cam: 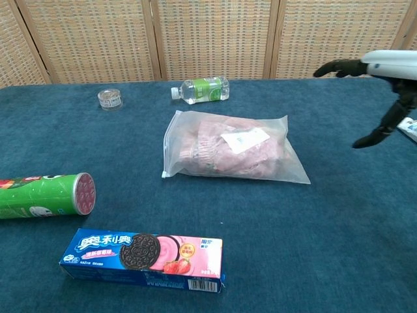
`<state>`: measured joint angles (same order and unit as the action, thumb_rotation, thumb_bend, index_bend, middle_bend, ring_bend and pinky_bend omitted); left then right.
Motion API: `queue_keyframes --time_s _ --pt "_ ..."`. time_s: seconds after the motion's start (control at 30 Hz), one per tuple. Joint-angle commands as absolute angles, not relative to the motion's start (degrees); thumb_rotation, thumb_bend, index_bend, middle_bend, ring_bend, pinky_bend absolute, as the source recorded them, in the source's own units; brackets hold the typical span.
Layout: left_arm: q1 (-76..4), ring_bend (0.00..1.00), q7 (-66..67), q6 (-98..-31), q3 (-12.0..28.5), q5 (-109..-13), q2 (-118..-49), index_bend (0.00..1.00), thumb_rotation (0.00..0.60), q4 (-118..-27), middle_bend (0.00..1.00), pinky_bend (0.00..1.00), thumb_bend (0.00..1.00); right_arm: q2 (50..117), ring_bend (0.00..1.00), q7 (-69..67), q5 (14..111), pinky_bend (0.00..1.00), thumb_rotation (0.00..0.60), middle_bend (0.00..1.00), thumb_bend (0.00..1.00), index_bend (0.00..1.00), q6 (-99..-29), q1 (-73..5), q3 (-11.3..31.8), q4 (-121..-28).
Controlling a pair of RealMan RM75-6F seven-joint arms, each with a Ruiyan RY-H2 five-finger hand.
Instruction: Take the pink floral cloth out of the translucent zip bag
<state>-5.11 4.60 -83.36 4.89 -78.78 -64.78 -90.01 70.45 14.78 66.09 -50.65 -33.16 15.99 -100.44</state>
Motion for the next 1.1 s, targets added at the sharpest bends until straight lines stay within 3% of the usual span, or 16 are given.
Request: queue_keyframes --time_s 0.03,0.53,1.03,1.1 --pt "-5.51 0.0 5.18 -82.1 5.19 -77.37 -65.13 0.0 0.6 -89.48 0.0 0.0 0.12 77.78 0.0 19.0 54.22 0.0 0.6 0.0 0.0 0.0 -44.85 -42.28 18.89 -96.28" --pt "-6.19 0.0 6.49 -80.48 5.83 -75.0 -65.66 0.0 0.6 -88.97 0.0 0.0 0.12 94.17 0.0 29.54 30.95 0.0 0.6 0.0 0.0 0.0 -46.46 -58.23 18.46 -81.49" --pt "-6.46 0.0 6.42 -79.67 5.94 -74.19 -65.58 0.0 0.6 -88.84 0.0 0.0 0.12 98.43 0.0 35.25 25.22 0.0 0.6 0.0 0.0 0.0 -49.37 -61.32 14.42 -74.42" --pt "-6.5 0.0 6.53 -79.64 5.94 -74.14 -65.64 0.0 0.6 -88.8 0.0 0.0 0.12 98.92 0.0 34.01 27.17 0.05 0.6 0.0 0.0 0.0 -49.14 -60.94 14.2 -73.56"
